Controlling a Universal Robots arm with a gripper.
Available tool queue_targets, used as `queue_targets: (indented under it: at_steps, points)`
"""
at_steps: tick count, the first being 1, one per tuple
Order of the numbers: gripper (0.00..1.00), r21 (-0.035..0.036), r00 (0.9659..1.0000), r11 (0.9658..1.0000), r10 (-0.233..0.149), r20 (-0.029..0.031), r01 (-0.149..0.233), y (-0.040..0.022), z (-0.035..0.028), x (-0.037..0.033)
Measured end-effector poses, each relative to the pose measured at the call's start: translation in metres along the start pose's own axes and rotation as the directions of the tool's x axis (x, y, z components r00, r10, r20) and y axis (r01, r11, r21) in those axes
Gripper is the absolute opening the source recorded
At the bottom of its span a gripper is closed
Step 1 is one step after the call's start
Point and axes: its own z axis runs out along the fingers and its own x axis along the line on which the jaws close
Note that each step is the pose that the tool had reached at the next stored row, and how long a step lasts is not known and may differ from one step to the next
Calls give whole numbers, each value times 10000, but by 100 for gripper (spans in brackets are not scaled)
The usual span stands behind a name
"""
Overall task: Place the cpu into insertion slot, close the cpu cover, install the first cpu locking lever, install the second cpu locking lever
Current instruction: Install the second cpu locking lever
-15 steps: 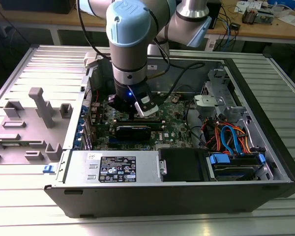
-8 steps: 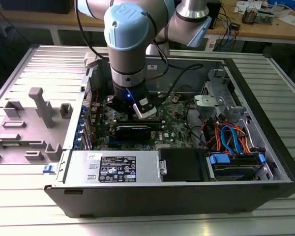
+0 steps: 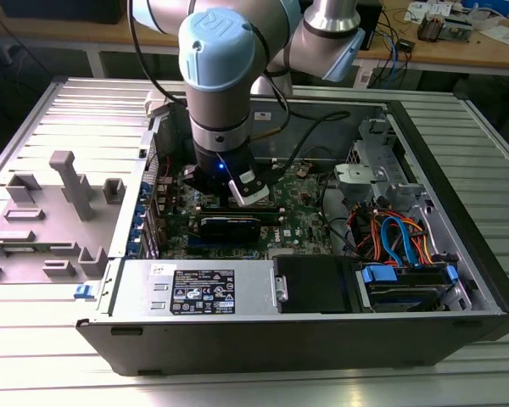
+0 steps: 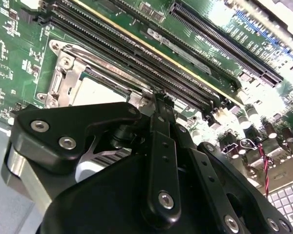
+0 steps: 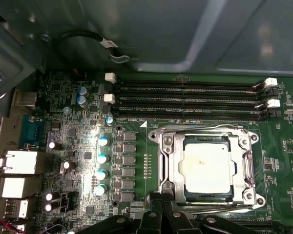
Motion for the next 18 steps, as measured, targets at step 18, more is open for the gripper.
queue_targets:
  at_steps: [18]
  points:
    - [11, -68, 10000, 10000, -72, -11, 72, 31, -157, 3]
